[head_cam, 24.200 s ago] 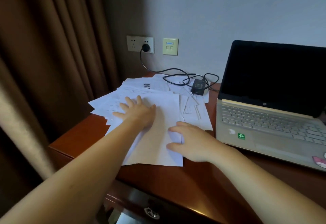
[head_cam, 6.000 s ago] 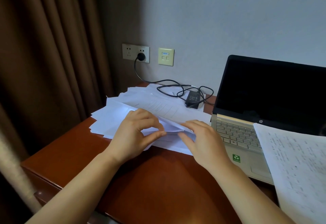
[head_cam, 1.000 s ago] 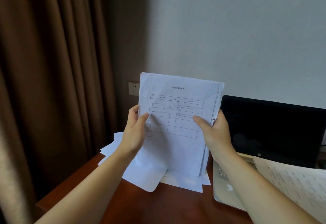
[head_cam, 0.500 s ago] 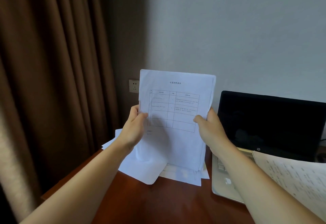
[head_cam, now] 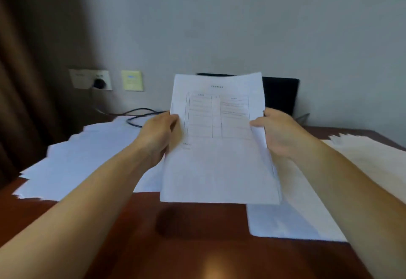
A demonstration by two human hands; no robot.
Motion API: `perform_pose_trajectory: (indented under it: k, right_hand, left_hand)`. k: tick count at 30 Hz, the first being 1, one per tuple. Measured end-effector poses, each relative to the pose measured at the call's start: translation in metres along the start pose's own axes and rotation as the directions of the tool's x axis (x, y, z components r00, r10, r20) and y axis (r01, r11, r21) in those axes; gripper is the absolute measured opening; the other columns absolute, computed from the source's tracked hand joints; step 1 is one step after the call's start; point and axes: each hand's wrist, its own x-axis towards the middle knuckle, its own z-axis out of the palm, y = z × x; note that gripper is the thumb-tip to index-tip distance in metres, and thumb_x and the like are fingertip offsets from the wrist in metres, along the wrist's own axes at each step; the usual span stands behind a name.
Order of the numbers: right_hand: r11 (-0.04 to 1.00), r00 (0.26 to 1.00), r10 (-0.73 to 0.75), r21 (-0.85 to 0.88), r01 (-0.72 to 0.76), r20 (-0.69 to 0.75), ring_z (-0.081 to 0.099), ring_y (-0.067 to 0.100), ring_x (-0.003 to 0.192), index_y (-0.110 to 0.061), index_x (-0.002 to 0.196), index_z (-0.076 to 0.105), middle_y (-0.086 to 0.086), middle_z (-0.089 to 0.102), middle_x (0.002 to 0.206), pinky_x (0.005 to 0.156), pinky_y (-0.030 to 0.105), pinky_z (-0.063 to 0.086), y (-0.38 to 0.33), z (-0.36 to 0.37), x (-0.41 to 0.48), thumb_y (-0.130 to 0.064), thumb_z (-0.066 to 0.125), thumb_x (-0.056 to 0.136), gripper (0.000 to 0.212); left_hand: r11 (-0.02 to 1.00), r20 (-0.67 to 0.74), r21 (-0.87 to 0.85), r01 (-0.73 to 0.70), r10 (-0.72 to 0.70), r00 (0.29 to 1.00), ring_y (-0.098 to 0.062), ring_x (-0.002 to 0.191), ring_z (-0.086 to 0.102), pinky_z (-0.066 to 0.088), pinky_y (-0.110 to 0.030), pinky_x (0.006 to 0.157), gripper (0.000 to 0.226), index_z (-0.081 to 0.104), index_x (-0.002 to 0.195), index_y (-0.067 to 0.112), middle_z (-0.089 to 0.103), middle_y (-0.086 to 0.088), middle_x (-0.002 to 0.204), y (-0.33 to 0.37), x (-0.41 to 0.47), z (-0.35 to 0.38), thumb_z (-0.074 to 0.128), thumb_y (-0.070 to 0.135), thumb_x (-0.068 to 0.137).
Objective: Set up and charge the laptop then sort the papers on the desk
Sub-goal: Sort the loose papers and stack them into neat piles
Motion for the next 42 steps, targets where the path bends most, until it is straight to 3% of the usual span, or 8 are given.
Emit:
perform_pose_trajectory:
  k: [3, 8, 12, 17, 22, 27, 34, 42]
  right_hand:
    - [0.992, 0.990, 0.085, -0.088, -0.095, -0.114, 0.065, 0.030, 0.081, -0.003, 0.085, 0.066, 0.016, 0.069, 0.091, 0.073, 0.033, 0.051, 0.023, -0.058, -0.011, 0.010, 0.051, 0.091, 0.021]
    - [0.933, 0.963, 0.126, -0.303, -0.197, -0.238, 0.050, 0.026, 0.077, 0.006, 0.084, 0.060, 0.019, 0.054, 0.080, 0.066, 0.032, 0.033, 0.058, -0.125, -0.019, 0.005, 0.058, 0.086, 0.003]
    - [0.871, 0.966, 0.056, -0.461, -0.170, -0.251, 0.063, 0.028, 0.079, -0.006, 0.101, 0.074, 0.016, 0.071, 0.089, 0.067, 0.029, 0.042, 0.074, -0.147, -0.021, 0.004, 0.058, 0.084, 0.025]
    - [0.828, 0.977, -0.019, -0.552, -0.102, -0.210, 0.071, 0.030, 0.088, -0.021, 0.113, 0.075, 0.001, 0.077, 0.090, 0.073, 0.033, 0.055, 0.081, -0.153, -0.019, 0.004, 0.060, 0.083, 0.041]
    - [0.803, 0.979, -0.051, -0.592, -0.076, -0.195, 0.068, 0.016, 0.093, -0.019, 0.118, 0.072, -0.003, 0.073, 0.109, 0.068, 0.022, 0.048, 0.084, -0.157, -0.016, 0.004, 0.062, 0.084, 0.042]
    - [0.763, 0.966, -0.073, -0.638, -0.106, -0.248, 0.056, 0.003, 0.070, -0.015, 0.118, 0.068, -0.015, 0.060, 0.079, 0.058, 0.013, 0.041, 0.091, -0.162, -0.013, 0.007, 0.060, 0.086, 0.039]
    - [0.768, 0.955, -0.038, -0.620, -0.160, -0.294, 0.060, 0.018, 0.092, -0.012, 0.122, 0.063, 0.006, 0.069, 0.109, 0.061, 0.017, 0.041, 0.102, -0.166, -0.003, -0.001, 0.063, 0.085, 0.039]
    - [0.733, 0.954, -0.074, -0.665, -0.144, -0.289, 0.061, 0.021, 0.094, -0.013, 0.119, 0.065, 0.004, 0.066, 0.104, 0.078, 0.026, 0.046, 0.104, -0.164, 0.000, -0.003, 0.066, 0.084, 0.036]
  left_hand:
    - [0.992, 0.133, 0.104, 0.077, -0.091, 0.987, -0.010, 0.052, 0.061, 0.050, -0.020, 0.057, 0.032, 0.059, 0.074, 0.009, 0.065, 0.003, 0.056, -0.020, -0.005, 0.052, 0.048, 0.011, 0.103]
    - [0.929, 0.233, 0.364, 0.070, -0.163, 0.959, -0.026, 0.069, 0.062, 0.058, -0.040, 0.076, 0.033, 0.062, 0.070, 0.004, 0.065, -0.011, 0.071, -0.048, -0.011, 0.110, 0.055, 0.012, 0.102]
    - [0.804, 0.264, 0.592, -0.052, -0.133, 0.955, -0.015, 0.043, 0.053, 0.046, -0.021, 0.047, 0.036, 0.063, 0.064, 0.005, 0.063, -0.009, 0.056, -0.059, -0.012, 0.128, 0.061, 0.015, 0.098]
    - [0.644, 0.251, 0.754, -0.133, -0.095, 0.963, -0.009, 0.057, 0.063, 0.046, -0.019, 0.052, 0.028, 0.076, 0.076, 0.007, 0.070, 0.000, 0.068, -0.062, -0.012, 0.140, 0.065, 0.022, 0.096]
    - [0.539, 0.240, 0.825, -0.172, -0.058, 0.969, -0.014, 0.071, 0.066, 0.056, -0.025, 0.060, 0.024, 0.075, 0.079, 0.010, 0.071, 0.003, 0.081, -0.065, -0.007, 0.143, 0.069, 0.028, 0.093]
    - [0.473, 0.261, 0.855, -0.212, -0.039, 0.965, -0.014, 0.071, 0.066, 0.046, -0.021, 0.054, 0.026, 0.067, 0.072, 0.018, 0.068, 0.004, 0.080, -0.068, -0.005, 0.143, 0.068, 0.033, 0.093]
    - [0.401, 0.288, 0.878, -0.260, -0.009, 0.958, -0.014, 0.072, 0.064, 0.043, -0.022, 0.055, 0.031, 0.061, 0.070, 0.024, 0.062, 0.005, 0.078, -0.069, -0.006, 0.146, 0.065, 0.041, 0.095]
    - [0.397, 0.264, 0.880, -0.260, 0.047, 0.963, -0.016, 0.072, 0.060, 0.045, -0.027, 0.059, 0.035, 0.051, 0.069, 0.027, 0.056, 0.007, 0.073, -0.072, -0.006, 0.143, 0.066, 0.047, 0.093]
